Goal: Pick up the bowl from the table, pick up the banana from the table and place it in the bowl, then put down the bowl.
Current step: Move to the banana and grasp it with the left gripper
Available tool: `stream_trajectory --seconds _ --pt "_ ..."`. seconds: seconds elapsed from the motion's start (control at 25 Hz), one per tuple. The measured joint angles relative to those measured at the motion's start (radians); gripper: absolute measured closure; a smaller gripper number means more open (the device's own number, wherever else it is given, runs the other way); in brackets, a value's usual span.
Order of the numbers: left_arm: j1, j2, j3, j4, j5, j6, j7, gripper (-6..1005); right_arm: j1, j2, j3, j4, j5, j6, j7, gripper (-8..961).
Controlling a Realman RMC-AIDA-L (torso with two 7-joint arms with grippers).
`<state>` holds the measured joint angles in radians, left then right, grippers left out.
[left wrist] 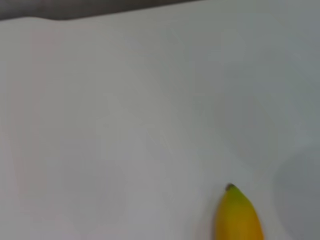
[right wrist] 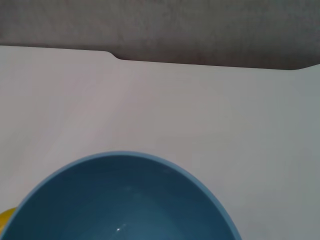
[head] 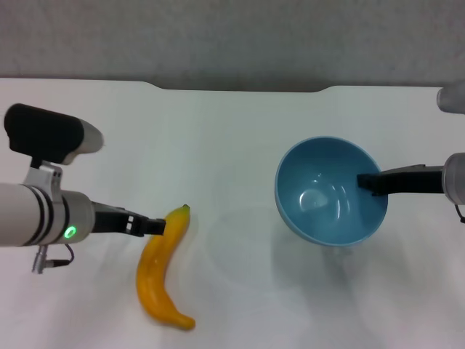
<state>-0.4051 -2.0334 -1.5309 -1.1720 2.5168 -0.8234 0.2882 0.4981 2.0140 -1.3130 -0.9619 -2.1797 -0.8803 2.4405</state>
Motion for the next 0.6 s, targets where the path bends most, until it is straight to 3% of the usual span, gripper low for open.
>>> stream_trajectory --seconds 0.32,0.6 --pt "-0.003 -0.004 0.111 -0.054 0.054 0.000 -0.080 122 -0.009 -0.001 0.029 -0.010 -0.006 -0.007 -0.001 924" --pt "-0.009 -0.005 0.116 -0.035 0.097 0.020 -0.129 121 -0.012 -0.001 0.030 -0.012 -0.002 -0.006 -0.001 924"
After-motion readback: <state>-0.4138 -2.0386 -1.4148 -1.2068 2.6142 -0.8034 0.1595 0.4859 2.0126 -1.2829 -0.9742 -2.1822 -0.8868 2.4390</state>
